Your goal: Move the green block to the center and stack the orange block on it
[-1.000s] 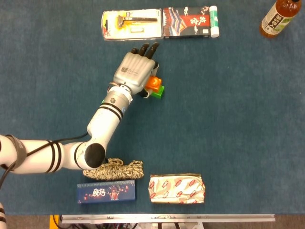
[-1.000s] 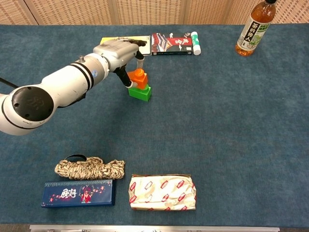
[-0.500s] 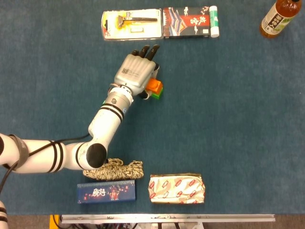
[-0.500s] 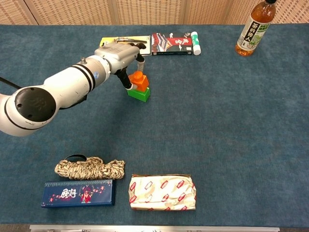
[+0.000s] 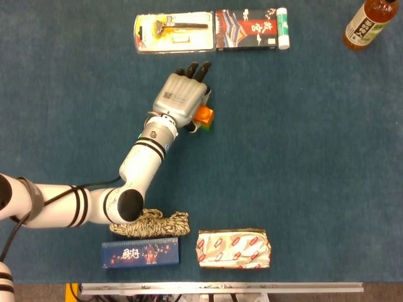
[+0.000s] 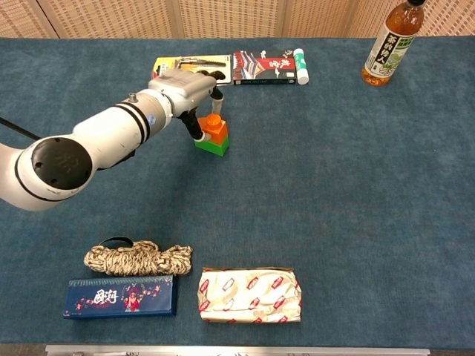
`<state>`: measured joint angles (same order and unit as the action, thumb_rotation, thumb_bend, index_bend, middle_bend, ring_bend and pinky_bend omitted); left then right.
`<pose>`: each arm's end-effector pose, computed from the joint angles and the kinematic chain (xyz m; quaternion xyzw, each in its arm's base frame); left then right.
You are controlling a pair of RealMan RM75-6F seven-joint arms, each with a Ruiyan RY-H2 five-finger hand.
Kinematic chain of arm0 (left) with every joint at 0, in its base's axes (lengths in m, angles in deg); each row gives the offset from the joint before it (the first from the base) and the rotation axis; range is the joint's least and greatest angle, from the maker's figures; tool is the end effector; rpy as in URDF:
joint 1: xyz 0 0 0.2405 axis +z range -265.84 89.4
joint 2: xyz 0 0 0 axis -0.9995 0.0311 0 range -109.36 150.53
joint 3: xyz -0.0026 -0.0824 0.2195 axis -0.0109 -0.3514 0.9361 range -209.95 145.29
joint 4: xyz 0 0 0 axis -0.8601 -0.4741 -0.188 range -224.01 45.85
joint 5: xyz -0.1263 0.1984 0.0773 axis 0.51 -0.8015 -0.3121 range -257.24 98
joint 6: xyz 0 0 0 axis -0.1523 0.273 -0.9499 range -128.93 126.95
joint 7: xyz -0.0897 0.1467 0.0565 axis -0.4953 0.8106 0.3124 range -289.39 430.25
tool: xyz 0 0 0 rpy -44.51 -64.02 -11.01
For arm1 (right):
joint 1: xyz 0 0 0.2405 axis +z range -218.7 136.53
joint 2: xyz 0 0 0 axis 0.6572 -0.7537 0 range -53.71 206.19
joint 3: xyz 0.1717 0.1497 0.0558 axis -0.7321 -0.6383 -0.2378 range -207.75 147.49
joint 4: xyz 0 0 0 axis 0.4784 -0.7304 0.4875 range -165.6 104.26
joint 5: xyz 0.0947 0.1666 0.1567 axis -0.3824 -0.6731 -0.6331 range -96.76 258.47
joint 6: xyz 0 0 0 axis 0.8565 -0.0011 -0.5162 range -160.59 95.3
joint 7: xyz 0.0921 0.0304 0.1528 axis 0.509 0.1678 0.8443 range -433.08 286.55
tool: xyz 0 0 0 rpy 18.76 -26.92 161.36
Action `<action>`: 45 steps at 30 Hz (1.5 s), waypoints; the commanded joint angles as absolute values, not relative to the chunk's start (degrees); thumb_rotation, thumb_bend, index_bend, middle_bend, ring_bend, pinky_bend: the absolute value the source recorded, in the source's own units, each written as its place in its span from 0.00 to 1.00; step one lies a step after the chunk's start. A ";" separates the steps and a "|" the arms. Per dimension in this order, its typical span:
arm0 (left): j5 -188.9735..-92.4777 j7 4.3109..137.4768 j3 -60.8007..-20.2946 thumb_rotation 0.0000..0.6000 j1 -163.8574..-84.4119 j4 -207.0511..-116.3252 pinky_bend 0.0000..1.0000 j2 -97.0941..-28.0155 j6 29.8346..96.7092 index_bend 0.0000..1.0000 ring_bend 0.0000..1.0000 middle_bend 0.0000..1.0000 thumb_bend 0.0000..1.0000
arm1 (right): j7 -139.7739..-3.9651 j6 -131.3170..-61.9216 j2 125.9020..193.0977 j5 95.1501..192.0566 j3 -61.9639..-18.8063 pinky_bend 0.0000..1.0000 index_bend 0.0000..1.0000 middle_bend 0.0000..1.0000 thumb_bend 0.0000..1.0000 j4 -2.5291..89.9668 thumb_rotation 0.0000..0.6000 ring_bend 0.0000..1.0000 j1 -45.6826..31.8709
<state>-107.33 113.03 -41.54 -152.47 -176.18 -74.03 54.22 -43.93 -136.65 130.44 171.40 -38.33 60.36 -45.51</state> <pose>-0.0435 0.3742 -0.1176 -0.7887 -0.3744 -0.2622 0.4112 -0.3040 -0.1800 0.2314 0.4736 -0.3519 0.5794 0.5623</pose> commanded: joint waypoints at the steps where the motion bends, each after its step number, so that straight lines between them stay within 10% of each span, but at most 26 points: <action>1: -107.02 113.24 -41.39 1.00 -152.59 -175.91 0.16 -74.43 54.24 0.56 0.00 0.02 0.26 | -43.85 -136.79 130.50 171.53 -38.26 0.02 0.31 0.20 0.28 60.27 1.00 0.00 -45.59; 12: -107.08 113.36 -40.94 1.00 -152.56 -174.93 0.16 -75.14 53.98 0.52 0.00 0.01 0.26 | -43.47 -136.84 130.32 171.29 -38.36 0.02 0.31 0.20 0.28 60.21 1.00 0.00 -45.65; 23: -107.38 115.40 -40.62 1.00 -152.06 -179.86 0.16 -73.13 57.83 0.01 0.00 0.00 0.26 | -44.04 -136.33 130.25 171.22 -38.37 0.02 0.31 0.20 0.28 60.59 1.00 0.00 -45.40; 34: -110.08 118.32 -36.07 1.00 -147.23 -196.54 0.16 -63.00 67.45 0.00 0.00 0.00 0.26 | -44.13 -136.42 130.35 170.92 -38.43 0.02 0.31 0.20 0.28 60.66 1.00 0.00 -45.52; 45: -132.36 117.98 -24.57 1.00 -135.75 -207.64 0.16 -53.13 82.40 0.01 0.00 0.00 0.26 | -48.13 -133.79 130.78 171.10 -37.95 0.02 0.31 0.20 0.28 61.57 1.00 0.00 -44.30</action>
